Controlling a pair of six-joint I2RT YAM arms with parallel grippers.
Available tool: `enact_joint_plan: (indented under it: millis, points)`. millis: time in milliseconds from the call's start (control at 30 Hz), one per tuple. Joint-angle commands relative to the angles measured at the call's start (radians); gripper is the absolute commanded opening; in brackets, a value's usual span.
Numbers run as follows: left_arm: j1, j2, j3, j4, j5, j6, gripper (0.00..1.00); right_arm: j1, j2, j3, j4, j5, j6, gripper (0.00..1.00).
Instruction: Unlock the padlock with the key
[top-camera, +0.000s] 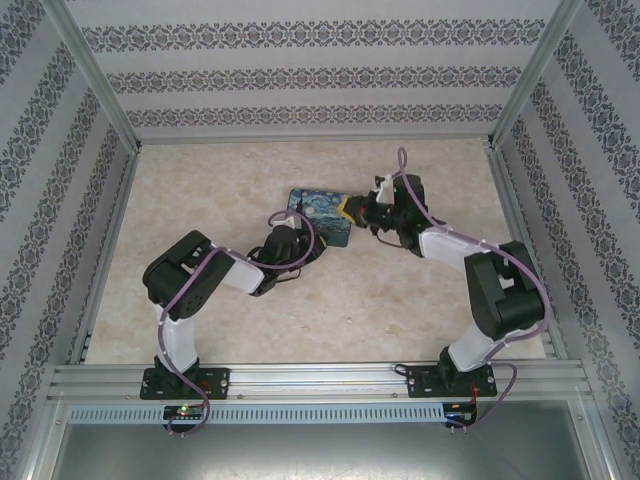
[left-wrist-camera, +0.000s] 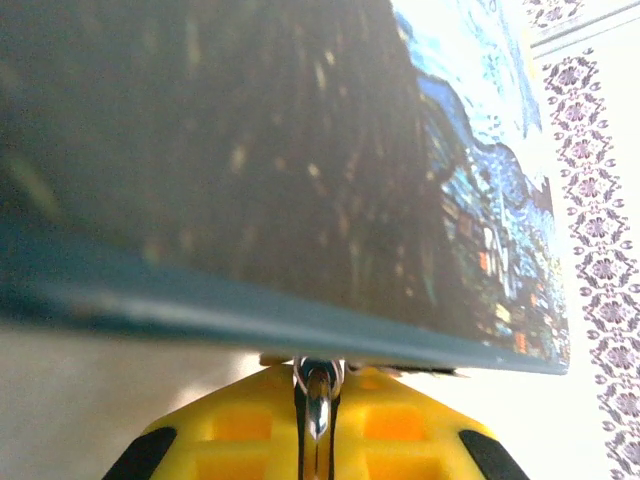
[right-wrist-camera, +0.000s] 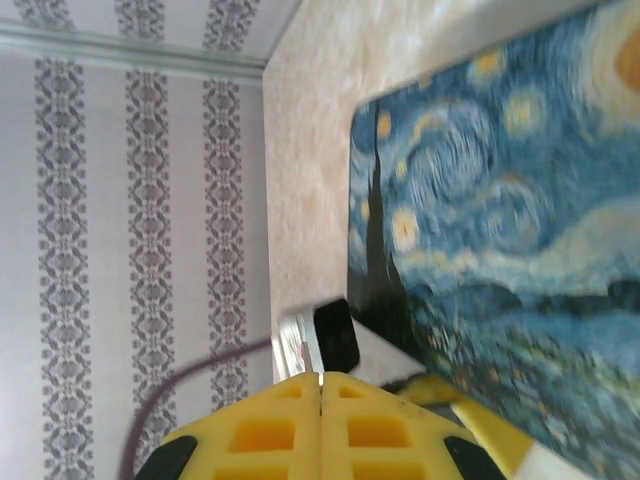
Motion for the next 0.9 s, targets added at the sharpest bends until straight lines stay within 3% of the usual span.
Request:
enact_joint_plan:
  millis: [0, 167, 467, 867]
  points:
    - [0.023, -0.068, -0.018, -0.079, 0.098, -0.028, 0.0, 0.023, -0.043, -0.097, 0.002, -0.016, -0.039, 0.0]
    - [0.043, -0.119, -0.022, -0.153, 0.183, -0.029, 0.0, 0.029, -0.112, -0.221, 0.021, -0.021, -0.053, 0.0]
    - [0.056, -0.125, -0.036, -0.1, 0.28, -0.08, 0.0, 0.081, -0.215, -0.364, 0.056, 0.052, -0.017, 0.0]
    - [0.059, -0.089, -0.047, 0.06, 0.332, -0.172, 0.0, 0.091, -0.094, -0.443, 0.282, 0.094, 0.08, 0.0]
